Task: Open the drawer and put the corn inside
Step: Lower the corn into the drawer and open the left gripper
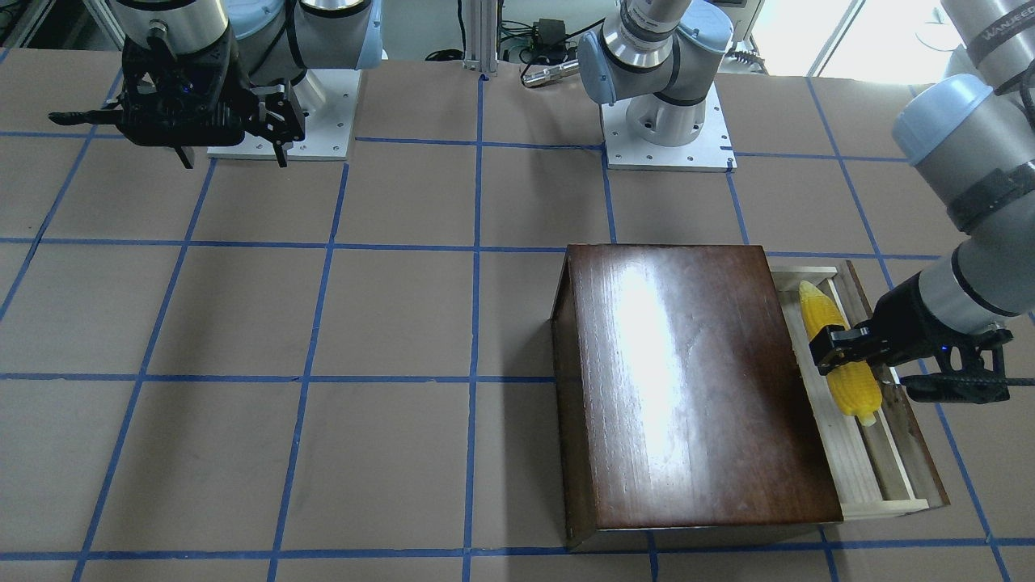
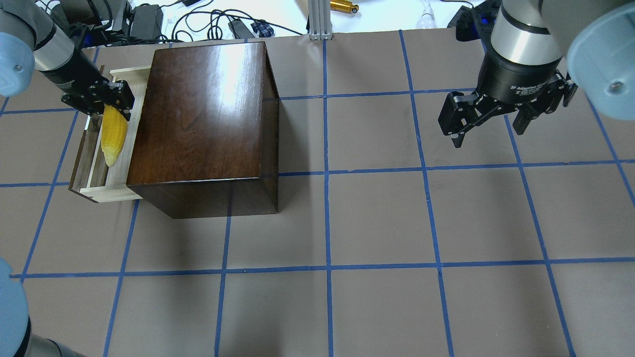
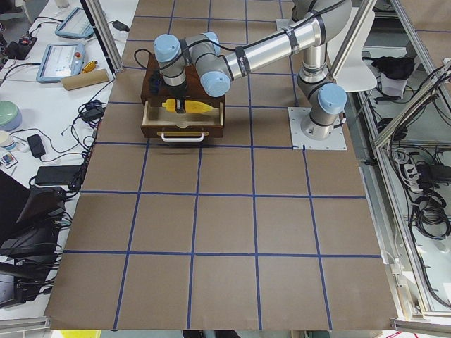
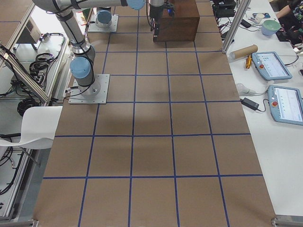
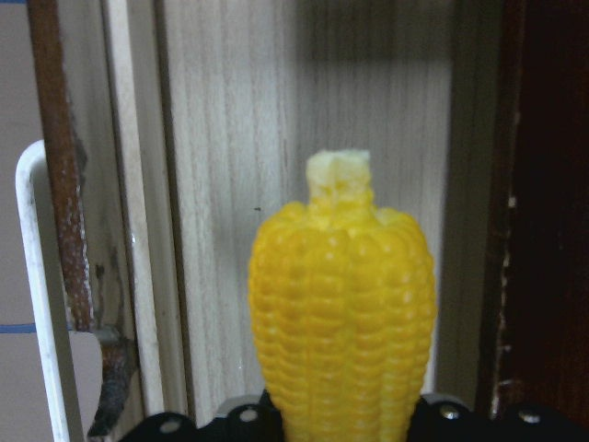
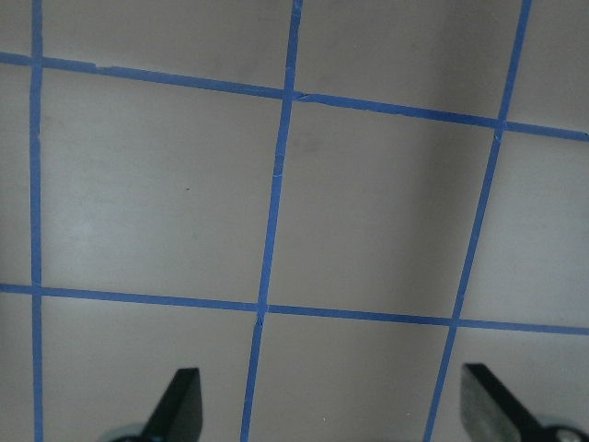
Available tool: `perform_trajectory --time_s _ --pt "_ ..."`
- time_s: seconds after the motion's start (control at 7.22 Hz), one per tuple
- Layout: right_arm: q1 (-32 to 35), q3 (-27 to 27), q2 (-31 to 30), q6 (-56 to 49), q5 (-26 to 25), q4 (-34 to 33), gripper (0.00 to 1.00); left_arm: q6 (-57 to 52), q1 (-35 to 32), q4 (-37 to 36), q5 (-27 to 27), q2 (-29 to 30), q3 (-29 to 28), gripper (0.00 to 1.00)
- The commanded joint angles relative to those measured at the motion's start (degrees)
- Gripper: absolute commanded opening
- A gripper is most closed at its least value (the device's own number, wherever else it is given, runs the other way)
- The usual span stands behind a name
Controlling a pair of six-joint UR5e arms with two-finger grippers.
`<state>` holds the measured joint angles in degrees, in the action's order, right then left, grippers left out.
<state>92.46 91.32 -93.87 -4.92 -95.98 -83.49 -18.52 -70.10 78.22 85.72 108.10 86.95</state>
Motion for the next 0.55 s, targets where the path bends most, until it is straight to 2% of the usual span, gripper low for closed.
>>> perform_trajectory --time_s 0.0,0.42 --pt "0.0 0.0 0.0 0.0 0.0 0.0 1.00 0.4 0.0 0.7 0.1 -0.9 0.1 0.99" --pt "0.0 0.0 0.0 0.0 0.0 0.0 1.00 0.3 -0.7 5.3 0.1 -6.7 -0.9 1.00"
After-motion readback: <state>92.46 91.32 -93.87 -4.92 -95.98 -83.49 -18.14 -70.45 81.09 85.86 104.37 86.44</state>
